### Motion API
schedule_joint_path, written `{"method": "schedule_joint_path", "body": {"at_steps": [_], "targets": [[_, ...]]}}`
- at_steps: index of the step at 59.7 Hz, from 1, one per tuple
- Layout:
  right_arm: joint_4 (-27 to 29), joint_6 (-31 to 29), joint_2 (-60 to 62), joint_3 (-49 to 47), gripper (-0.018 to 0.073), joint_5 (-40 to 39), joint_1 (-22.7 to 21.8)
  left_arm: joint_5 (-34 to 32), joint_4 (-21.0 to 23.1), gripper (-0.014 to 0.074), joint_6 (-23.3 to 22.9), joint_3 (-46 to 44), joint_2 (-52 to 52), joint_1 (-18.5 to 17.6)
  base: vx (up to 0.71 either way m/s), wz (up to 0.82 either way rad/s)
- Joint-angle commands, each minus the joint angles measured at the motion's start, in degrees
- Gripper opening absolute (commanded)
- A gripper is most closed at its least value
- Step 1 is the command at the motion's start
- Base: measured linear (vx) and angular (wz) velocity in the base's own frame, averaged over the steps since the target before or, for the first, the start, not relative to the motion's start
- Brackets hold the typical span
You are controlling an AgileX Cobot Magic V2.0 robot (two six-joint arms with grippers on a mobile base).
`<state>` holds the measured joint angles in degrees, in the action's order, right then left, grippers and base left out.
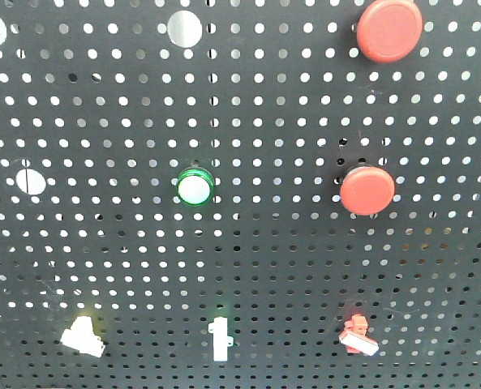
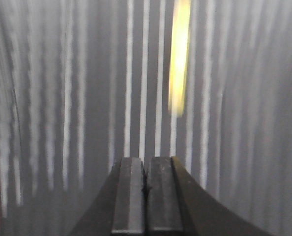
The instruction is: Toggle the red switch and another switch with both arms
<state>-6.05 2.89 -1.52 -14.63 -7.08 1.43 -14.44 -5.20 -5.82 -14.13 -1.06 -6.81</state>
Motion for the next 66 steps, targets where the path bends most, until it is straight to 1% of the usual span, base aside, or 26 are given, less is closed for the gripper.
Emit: {"method": "schedule_joint_path", "body": {"at_steps": [1, 4, 9, 12, 15, 24, 33, 40, 46, 48, 51, 56, 60, 66], "targets": [[-0.16, -0.36, -4.95, -7.53, -0.0006, 2.03, -0.33, 3.66, -0.33, 0.0002, 0.4, -10.11, -5.46, -0.17, 0.0, 0.0], [-0.16, -0.36, -7.46, -9.66, -0.0006, 3.87, -0.33, 7.44, -1.61, 0.0002, 1.43, -13.86, -8.43, -0.17, 0.0, 0.0], [-0.16, -0.36, -11.45, -10.84, -0.0006, 5.4, -0.33, 12.23, -1.56, 0.0002, 1.85, -17.72, -12.7, -0.17, 0.0, 0.0], [-0.09, -0.36, -13.57, -10.63, -0.0006, 5.48, -0.33, 14.44, -1.56, 0.0002, 1.85, -18.51, -15.07, -0.17, 0.0, 0.0], [0.05, -0.36, -15.46, -10.63, -0.0006, 5.48, -0.33, 14.44, -1.45, 0.0002, 1.8, -18.52, -17.45, -0.17, 0.0, 0.0], [0.05, -0.36, -18.91, -10.63, -0.0006, 3.54, -0.33, 15.03, 1.2, 0.0002, 0.77, -18.52, -22.08, -0.21, 0.0, 0.0], [0.05, -0.11, -19.89, -10.63, -0.0006, 1.19, -0.33, 15.1, 5.72, 0.0002, 0.83, -18.52, -26.54, -1.0, 0.0, 0.0], [0.05, -0.11, -19.89, -10.63, -0.0006, 0.43, -0.33, 15.1, 8.49, 0.0002, 0.94, -18.52, -29.43, -4.73, 0.0, 0.0], [0.11, -0.11, -19.89, -10.63, -0.0006, 0.43, -0.33, 15.1, 8.49, 0.0002, 0.94, -18.52, -31.62, -9.17, 0.0, 0.0], [0.11, -0.11, -19.89, -10.63, -0.0006, 0.43, -0.33, 15.04, 8.42, 0.0002, 1.01, -18.52, -32.42, -11.4, 0.0, 0.0], [0.16, -0.11, -19.89, -10.63, -0.0006, 0.43, -0.33, 14.92, 8.4, 0.0002, 1.53, -18.52, -33.47, -13.61, 0.0, 0.0], [0.41, -0.11, -19.89, -10.63, -0.0006, 0.43, -0.33, 14.44, 8.4, 0.0002, 3.59, -18.52, -35.9, -17.68, 0.0, 0.0], [1.24, -0.11, -19.89, -10.63, -0.0006, 0.43, -0.33, 12.62, 8.14, 0.0002, 5.82, -18.52, -38.24, -20.39, 0.0, 0.0], [1.53, -0.11, -19.89, -10.63, -0.0006, 0.43, -0.33, 9.22, 7.48, 0.0002, 9.62, -18.52, -41.42, -22.69, 0.0, 0.0]]}}
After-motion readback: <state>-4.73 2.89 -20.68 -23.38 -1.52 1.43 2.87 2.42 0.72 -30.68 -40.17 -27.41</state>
